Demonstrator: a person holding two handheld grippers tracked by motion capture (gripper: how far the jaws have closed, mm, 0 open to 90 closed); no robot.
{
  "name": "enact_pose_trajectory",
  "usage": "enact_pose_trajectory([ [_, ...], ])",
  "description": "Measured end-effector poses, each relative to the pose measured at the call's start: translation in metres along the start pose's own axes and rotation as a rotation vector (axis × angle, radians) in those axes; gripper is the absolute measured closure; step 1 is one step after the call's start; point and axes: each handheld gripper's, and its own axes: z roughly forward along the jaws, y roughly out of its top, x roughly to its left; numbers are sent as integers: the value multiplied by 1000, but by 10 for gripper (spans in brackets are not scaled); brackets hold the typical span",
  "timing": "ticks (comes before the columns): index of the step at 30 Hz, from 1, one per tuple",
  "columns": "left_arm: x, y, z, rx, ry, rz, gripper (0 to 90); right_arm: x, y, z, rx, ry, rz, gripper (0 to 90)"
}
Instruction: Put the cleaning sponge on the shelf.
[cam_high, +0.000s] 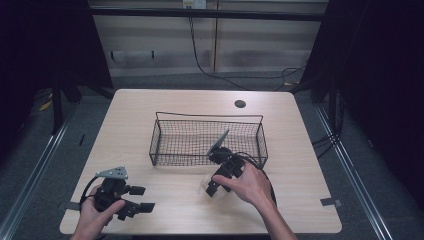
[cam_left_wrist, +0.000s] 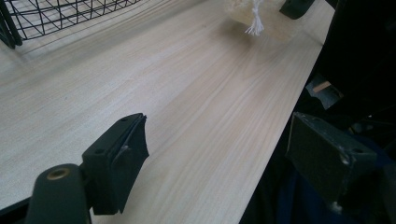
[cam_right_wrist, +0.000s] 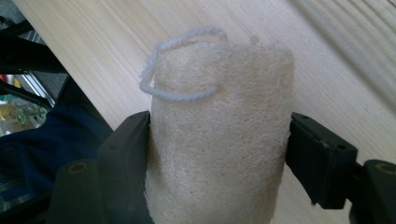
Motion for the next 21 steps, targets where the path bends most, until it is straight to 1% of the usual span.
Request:
enact_pose_trajectory([
  [7, 0, 0, 0, 1, 0, -1, 197, 1, -2, -9, 1, 0, -14, 263],
  [9, 0, 0, 0, 1, 0, -1, 197, 1, -2, -11, 1, 2, -9, 263],
  [12, 0, 0, 0, 1, -1, -1, 197, 1, -3, -16, -3, 1, -18, 263],
  [19, 0, 0, 0, 1, 0, -2, 197, 2, -4, -24, -6, 4, -19, 263],
  [21, 0, 0, 0, 1, 1, -3, 197, 1, -4, -27, -10, 13, -22, 263],
])
